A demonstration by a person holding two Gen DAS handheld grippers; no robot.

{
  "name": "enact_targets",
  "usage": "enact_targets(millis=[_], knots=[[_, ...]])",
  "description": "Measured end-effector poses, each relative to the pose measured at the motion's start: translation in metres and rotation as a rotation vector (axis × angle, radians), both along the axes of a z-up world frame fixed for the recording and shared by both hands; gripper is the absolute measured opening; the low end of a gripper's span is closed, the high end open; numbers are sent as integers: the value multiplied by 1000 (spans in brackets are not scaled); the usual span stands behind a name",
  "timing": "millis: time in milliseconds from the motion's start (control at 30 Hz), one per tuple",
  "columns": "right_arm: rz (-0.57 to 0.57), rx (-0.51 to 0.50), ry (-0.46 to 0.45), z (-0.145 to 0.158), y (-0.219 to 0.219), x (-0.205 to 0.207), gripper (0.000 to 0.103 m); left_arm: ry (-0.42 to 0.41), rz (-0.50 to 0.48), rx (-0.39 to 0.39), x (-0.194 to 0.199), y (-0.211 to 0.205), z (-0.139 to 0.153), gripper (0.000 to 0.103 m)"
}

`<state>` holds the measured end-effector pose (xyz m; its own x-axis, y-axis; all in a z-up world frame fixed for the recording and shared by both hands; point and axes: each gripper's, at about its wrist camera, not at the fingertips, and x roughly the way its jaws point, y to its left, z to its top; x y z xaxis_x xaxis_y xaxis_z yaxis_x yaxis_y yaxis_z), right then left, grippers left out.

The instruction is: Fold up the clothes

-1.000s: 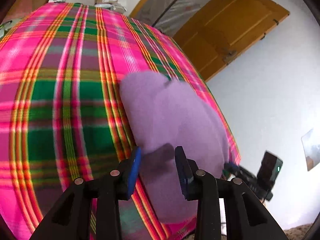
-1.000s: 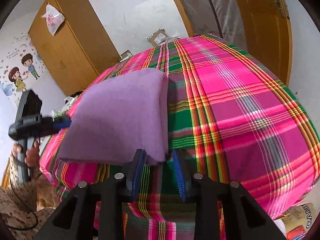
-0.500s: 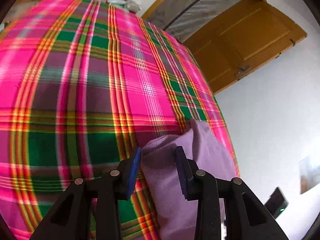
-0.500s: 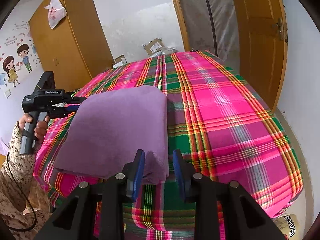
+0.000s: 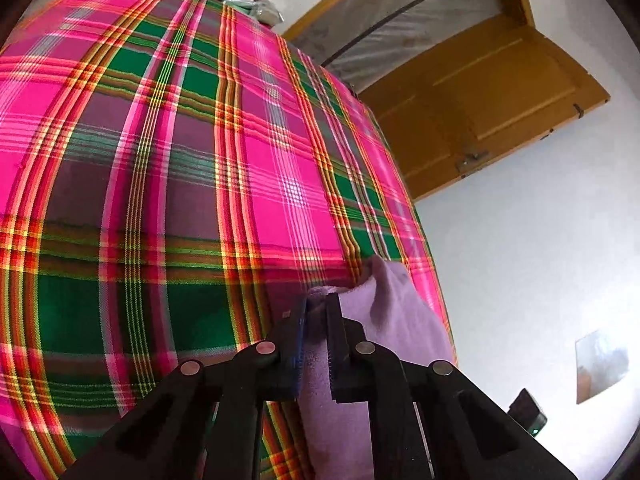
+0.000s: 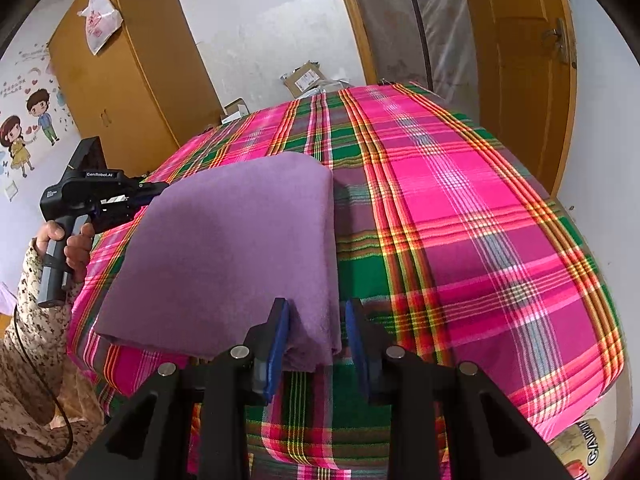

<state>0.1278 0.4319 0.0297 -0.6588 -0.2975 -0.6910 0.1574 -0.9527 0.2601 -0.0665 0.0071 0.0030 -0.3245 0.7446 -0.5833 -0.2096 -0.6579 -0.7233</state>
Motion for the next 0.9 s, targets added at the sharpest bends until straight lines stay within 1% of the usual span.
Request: enact_targets(millis=[67, 133, 167, 233, 300, 367, 467, 500, 567, 633, 667, 767, 800, 900], knots=[[-2, -5, -5, -2, -1, -1, 30, 5, 11, -11, -2, -1, -2, 7], [-2, -6, -7, -2, -1, -1, 30, 17, 34, -44, -1, -4, 0, 1], [-1, -8, -8, -2, 0, -1, 30, 23, 46, -60, 0, -6, 1, 1], [1, -6, -8, 0, 0, -2, 30, 20, 45, -52, 4, -7, 1, 1], [5, 9, -1, 4, -1, -1, 30, 30, 36, -68, 9, -8, 6, 1], [6, 22, 10, 9, 0, 1, 30, 43, 42, -95, 14, -10, 11, 3], [1, 33, 37, 19, 4, 3, 30, 62, 32, -118, 32, -12, 22, 11], [1, 33, 48, 23, 5, 2, 30, 73, 27, -127, 38, -12, 26, 11], [14, 33, 73, 31, 3, -3, 30, 115, -1, -137, 54, -4, 37, 11], [43, 42, 86, 36, -3, -10, 30, 133, -44, -122, 68, 8, 43, 11], [62, 55, 95, 38, -8, -14, 30, 141, -66, -114, 75, 14, 46, 12], [101, 69, 99, 38, -17, -28, 30, 155, -131, -114, 93, 35, 48, 13], [113, 64, 97, 37, -19, -33, 30, 163, -148, -130, 97, 43, 47, 13], [136, 67, 90, 34, -25, -47, 30, 166, -208, -212, 103, 64, 40, 13]])
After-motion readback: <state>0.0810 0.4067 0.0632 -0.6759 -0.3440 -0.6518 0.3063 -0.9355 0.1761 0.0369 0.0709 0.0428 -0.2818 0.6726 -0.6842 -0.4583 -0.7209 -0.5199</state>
